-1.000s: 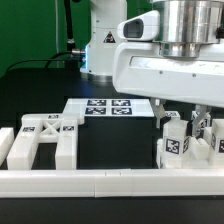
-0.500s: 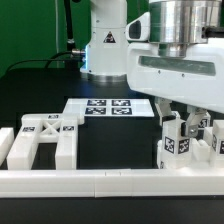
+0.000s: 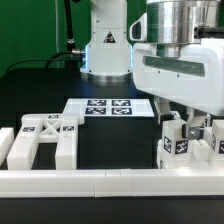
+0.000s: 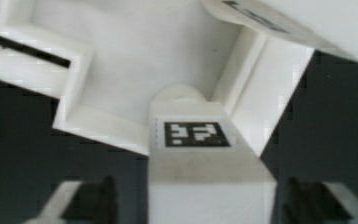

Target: Assemble chair

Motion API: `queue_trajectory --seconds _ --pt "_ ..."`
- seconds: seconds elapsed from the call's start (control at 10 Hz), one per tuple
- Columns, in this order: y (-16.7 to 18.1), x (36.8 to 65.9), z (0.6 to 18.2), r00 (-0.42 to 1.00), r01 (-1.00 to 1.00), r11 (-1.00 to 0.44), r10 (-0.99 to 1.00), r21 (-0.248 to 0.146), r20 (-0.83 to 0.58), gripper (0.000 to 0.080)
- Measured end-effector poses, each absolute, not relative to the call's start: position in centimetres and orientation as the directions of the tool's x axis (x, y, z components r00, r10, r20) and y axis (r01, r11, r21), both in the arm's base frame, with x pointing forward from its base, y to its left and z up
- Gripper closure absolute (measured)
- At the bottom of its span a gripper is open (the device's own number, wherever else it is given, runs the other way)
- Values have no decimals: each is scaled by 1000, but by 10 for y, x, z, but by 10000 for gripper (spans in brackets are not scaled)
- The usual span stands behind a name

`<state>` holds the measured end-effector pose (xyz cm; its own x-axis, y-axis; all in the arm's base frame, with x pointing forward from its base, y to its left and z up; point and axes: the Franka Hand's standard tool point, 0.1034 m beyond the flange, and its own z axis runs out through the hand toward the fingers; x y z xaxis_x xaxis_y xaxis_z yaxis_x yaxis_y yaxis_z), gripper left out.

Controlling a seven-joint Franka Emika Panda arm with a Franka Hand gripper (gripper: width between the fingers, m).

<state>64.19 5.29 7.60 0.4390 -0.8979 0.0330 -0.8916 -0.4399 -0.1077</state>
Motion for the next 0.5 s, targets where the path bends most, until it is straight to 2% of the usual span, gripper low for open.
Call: queue_trajectory --seconds 0.1,0.2,0.5 --pt "53 643 77 543 -832 -545 -838 -105 50 213" --pt "52 643 78 628 -770 -631 -776 -100 61 163" --pt "49 643 77 831 -544 -836 -549 -77 92 151"
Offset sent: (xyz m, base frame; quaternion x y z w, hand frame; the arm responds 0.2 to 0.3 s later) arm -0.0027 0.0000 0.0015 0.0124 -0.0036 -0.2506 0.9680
